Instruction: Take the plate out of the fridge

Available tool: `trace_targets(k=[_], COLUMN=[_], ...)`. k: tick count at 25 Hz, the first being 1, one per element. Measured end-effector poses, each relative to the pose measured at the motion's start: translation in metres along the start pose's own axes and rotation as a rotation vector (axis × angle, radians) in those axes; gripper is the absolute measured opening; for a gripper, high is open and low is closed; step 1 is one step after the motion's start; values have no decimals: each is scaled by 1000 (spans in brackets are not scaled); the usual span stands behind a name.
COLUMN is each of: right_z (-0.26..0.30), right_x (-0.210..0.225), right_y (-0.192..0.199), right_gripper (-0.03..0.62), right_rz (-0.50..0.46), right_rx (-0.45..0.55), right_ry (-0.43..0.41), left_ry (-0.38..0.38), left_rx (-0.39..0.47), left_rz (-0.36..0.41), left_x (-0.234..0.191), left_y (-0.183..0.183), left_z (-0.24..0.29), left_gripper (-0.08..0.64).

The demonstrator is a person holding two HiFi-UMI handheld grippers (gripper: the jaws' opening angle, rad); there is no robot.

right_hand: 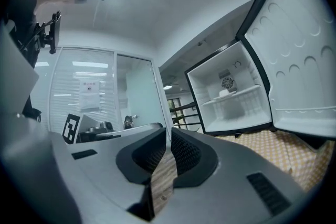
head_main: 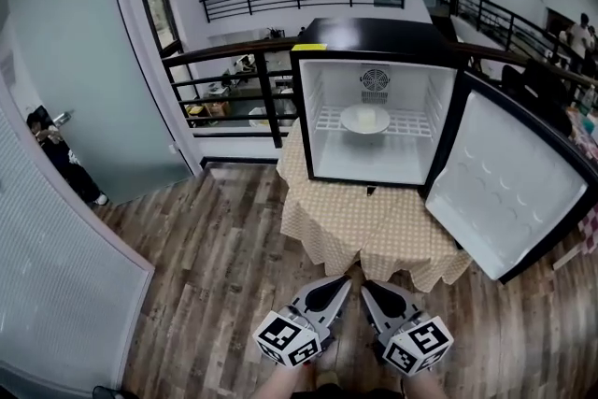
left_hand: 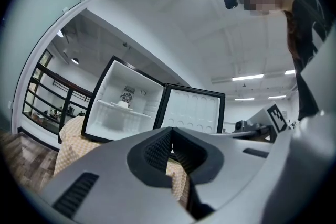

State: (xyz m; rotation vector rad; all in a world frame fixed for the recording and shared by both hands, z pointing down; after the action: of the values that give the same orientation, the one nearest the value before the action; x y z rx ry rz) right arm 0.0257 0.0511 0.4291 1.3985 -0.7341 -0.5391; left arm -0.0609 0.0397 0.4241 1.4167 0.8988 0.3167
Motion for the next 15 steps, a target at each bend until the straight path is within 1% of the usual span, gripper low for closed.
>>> trace_targets(k=[4, 8, 11, 15], right_z=[17, 25, 36, 61], right_x=[5, 21, 35, 53], right_y=[3, 6, 6, 7], right_gripper=[49, 49, 49, 49], right_rz=[2, 38, 48, 60], right_rx=[1, 0, -3, -7], right_ry=[40, 80, 92, 87], left_ry=[12, 20, 31, 31], left_rx=[-8, -15, -18, -26], left_rz=[-9, -34, -40, -40], left_x=[-21, -33, -45, -65], left_y=[0, 3, 3, 0], left_z=[4, 14, 26, 44], left_gripper=[9, 9, 9, 9])
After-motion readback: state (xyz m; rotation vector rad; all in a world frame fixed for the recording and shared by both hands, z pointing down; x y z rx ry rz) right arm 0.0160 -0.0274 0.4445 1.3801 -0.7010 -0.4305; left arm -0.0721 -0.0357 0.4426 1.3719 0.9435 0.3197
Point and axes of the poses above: the fingertips, and each gripper's own axes: z forward along the fingers, x to its right, y out of its underside, the point moved 4 cm from there along -z, backward along the fingers, and after that the axes turned 7 degrees about -z, right-handed, at the moved point
